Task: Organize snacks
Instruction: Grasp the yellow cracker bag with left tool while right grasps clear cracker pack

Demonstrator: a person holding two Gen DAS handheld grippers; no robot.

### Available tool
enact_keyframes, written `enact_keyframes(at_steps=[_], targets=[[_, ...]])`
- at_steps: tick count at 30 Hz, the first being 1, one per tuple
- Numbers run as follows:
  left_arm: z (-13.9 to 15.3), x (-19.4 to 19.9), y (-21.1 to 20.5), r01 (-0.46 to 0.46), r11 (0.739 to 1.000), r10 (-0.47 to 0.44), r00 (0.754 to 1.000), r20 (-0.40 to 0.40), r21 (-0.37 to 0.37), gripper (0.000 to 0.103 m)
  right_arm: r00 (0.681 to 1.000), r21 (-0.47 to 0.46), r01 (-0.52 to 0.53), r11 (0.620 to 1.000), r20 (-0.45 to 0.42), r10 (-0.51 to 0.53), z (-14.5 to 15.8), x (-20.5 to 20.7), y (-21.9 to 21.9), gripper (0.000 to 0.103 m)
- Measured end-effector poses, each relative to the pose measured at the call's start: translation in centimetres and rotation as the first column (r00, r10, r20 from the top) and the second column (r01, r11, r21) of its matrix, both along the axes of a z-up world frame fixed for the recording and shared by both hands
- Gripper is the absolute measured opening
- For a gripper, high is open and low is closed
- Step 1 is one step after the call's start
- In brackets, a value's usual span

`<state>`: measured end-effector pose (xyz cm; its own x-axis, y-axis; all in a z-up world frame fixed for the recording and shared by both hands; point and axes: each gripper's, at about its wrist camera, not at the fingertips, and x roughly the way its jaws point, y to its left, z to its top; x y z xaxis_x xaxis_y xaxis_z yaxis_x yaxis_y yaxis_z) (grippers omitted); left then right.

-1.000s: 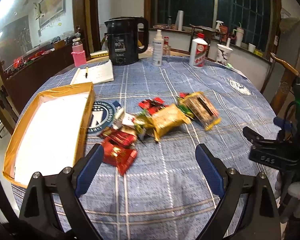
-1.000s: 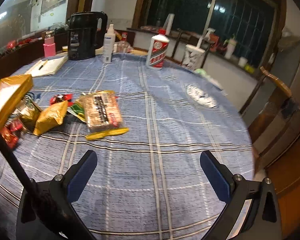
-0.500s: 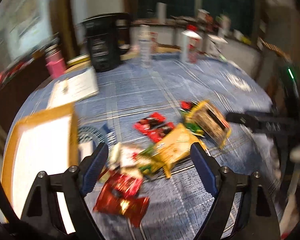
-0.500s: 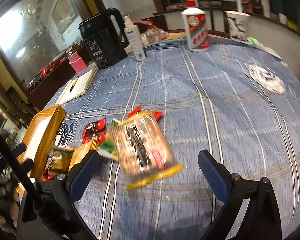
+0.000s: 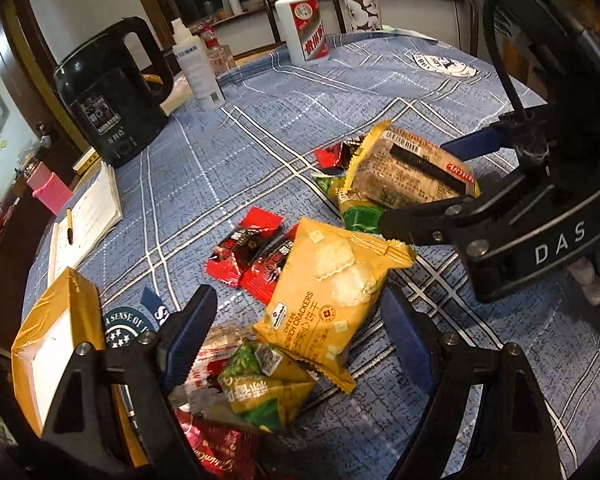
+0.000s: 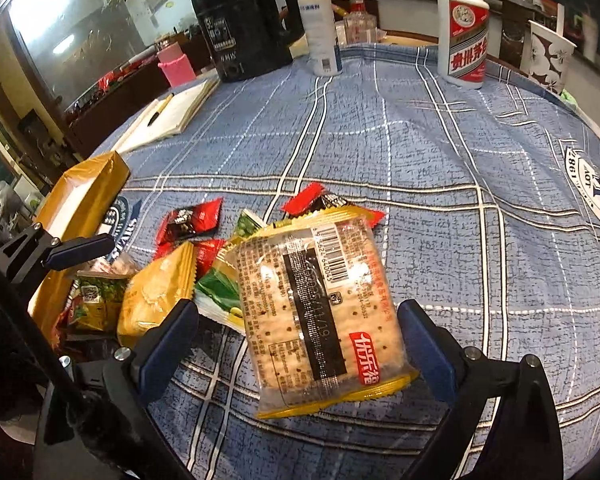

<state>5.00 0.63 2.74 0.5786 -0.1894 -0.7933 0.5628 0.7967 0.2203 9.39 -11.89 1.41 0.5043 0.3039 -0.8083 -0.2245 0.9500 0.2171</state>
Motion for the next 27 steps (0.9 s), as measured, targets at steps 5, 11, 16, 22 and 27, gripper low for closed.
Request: enact_keyframes(at_steps=[5,11,16,22,27], targets=[[-0.6,0.8,-0.3,-0.015,1.000,0.014,0.998,-0.069,-0.011,0.046,0.999,0.022,0.027,0.999,-0.020,-0.026,-0.7,0.4,-0.7,0.088],[0.1,0.6,-0.1,-0.051,0.996,0.046,0.997,-0.069,-0.072,0.044,0.999,0.042,0.042,0.998,-0.012,-0.042,-0.3,-0.2,-1.5,0.069],[1.7,-0.1,0.7,-0.096,0.989,0.092,0.995,-0.038,-0.116,0.044,0.998,0.054,0.051,0.997,0.020,-0.052,0.5,-1.3,-1.5,0.069],[4.6,-2.3,2.4,-0.134,0.972,0.136,0.991,-0.004,-0.192,0.044,0.995,0.072,0.054,0.996,0.086,-0.060,3.3,-3.3,-1.2,0.069],[7.9,-5.3,5.5,-0.158,0.948,0.172,0.985,0.027,-0.276,0.044,0.991,0.073,0.034,0.997,0.125,-0.043,6.2,-5.2,0.3,0.069]])
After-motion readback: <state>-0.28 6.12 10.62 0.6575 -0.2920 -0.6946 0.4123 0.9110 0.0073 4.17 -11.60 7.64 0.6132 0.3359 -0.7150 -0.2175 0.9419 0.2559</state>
